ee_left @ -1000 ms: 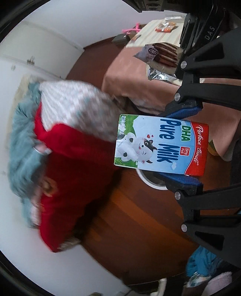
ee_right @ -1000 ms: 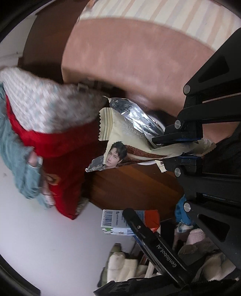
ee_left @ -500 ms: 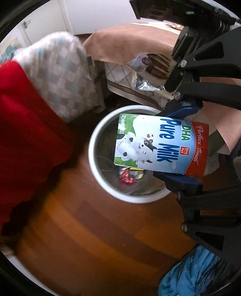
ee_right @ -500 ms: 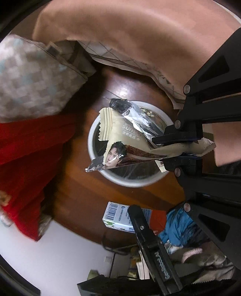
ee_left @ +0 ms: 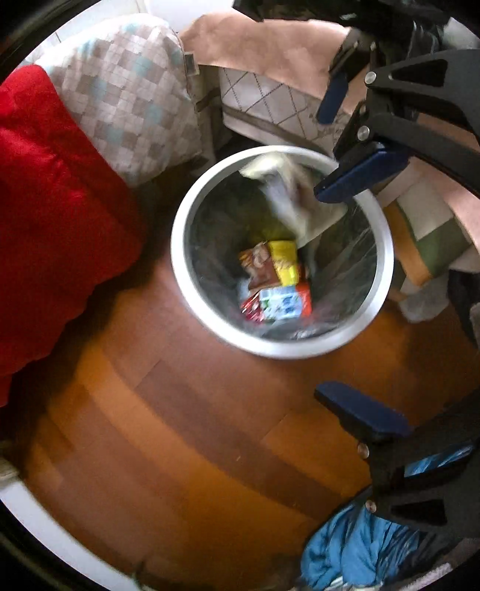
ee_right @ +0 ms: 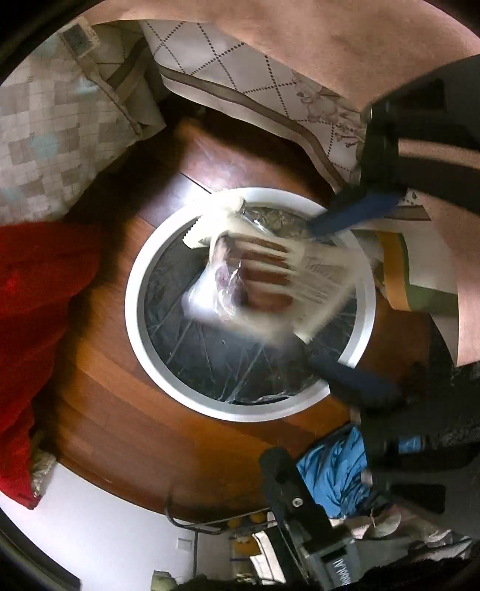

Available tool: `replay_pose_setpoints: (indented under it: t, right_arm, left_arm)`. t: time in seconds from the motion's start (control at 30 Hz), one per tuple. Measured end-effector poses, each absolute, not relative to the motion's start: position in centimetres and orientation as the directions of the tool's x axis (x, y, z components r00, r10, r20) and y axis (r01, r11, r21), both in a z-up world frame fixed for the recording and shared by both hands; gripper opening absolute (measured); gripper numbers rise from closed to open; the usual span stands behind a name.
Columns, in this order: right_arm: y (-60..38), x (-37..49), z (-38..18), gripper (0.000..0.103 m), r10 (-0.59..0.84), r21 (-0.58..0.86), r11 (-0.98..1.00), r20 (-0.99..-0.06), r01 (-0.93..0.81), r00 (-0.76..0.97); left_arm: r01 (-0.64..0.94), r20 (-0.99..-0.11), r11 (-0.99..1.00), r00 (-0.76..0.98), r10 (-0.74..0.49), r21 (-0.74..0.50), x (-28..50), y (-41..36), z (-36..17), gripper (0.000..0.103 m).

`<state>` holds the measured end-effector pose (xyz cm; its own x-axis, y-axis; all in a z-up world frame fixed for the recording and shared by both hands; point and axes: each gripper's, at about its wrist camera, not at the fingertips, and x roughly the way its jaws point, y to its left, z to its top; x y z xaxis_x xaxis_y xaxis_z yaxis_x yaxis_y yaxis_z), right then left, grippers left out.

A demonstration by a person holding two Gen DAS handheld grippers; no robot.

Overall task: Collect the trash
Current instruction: 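Move both open tools back toward the table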

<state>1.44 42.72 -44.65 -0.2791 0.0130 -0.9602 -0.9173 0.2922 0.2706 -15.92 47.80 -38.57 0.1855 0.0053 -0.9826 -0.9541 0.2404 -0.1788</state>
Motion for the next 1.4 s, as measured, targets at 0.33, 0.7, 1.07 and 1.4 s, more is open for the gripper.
replay_pose_setpoints:
  t: [0.33,0.7,1.07,1.4]
  right_arm:
    - [41.2,0.9,-41.0,0.103,0.050,0.147,0.257,-0.989,-0.955,-0.139]
    - [37.9,0.2,-37.8,0.103,0.085,0.079,0.257,-0.995,-0.963,-0.059]
    - [34.1,0.2,-30.4,0.103,0.214,0.093,0.274,-0.976,-0.957,-0.034]
    - [29.4,0.1,-22.9,0.103,0.371,0.153,0.277,-0.928,-0.949,-0.041]
  left_arm:
    - [-0.965,-0.976,0.258,0.092,0.199,-0.038,-17.5,44.6,-35.0,0.099]
    - [-0.959,-0.962,0.284,0.098,0.254,-0.023,-17.6,41.2,-31.7,0.099]
    - [-0.949,-0.923,0.314,0.142,0.359,-0.025,-18.1,36.9,-25.3,0.099]
    - [-0.943,-0.863,0.332,0.188,0.470,-0.025,-18.6,32.3,-18.5,0.099]
